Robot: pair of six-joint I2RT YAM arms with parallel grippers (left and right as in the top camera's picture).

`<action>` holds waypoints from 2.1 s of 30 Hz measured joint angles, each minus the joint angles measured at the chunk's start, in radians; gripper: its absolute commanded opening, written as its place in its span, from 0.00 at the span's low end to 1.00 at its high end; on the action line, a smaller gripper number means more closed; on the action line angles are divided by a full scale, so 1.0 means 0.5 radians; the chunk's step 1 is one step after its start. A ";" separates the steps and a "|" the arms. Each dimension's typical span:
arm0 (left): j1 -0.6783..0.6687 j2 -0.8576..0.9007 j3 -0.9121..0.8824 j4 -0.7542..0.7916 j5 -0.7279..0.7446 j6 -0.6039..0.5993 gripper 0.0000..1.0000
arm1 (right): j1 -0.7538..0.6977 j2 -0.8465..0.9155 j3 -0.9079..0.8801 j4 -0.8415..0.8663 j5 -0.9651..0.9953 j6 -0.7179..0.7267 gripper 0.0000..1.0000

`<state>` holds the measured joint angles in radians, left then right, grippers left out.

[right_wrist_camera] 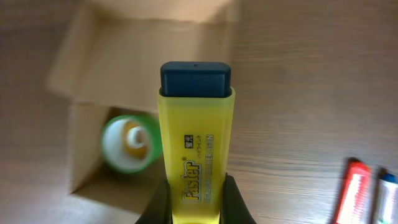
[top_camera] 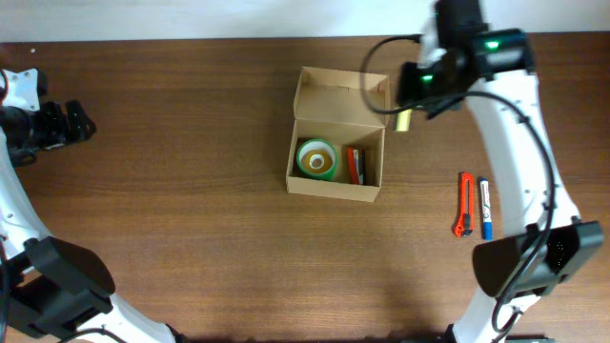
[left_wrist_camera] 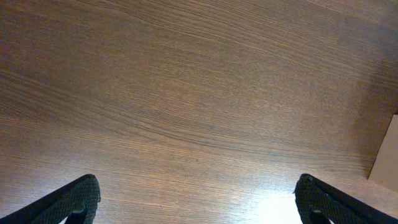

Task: Pack container
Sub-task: 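Lift the yellow highlighter and carry it over the box, then lower the highlighter into the box next to the stapler and release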

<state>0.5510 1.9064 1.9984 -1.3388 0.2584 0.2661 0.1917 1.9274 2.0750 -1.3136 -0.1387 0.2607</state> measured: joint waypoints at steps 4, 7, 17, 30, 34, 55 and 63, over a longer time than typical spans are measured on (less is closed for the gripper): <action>0.000 0.000 0.000 0.000 -0.001 0.000 1.00 | 0.196 0.005 0.000 -0.016 0.041 0.106 0.04; 0.000 0.000 0.000 0.000 -0.001 0.000 1.00 | 0.305 0.018 0.000 -0.051 0.099 0.204 0.04; 0.000 0.000 0.000 0.000 -0.001 0.000 1.00 | 0.375 0.286 0.002 -0.195 0.230 0.455 0.04; 0.000 0.000 0.000 0.000 -0.001 0.000 1.00 | 0.375 0.466 -0.023 -0.191 0.390 0.519 0.04; 0.000 0.000 0.000 0.000 -0.001 0.000 1.00 | 0.375 0.466 -0.085 -0.174 0.414 0.511 0.04; 0.000 0.000 0.000 0.000 -0.001 0.000 1.00 | 0.375 0.468 -0.195 -0.089 0.429 0.459 0.04; 0.000 0.000 0.000 0.000 -0.001 0.000 1.00 | 0.375 0.468 -0.253 -0.025 0.428 0.455 0.04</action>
<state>0.5510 1.9064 1.9984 -1.3388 0.2581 0.2661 0.3794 2.1612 1.9488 -1.3262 0.0753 0.4885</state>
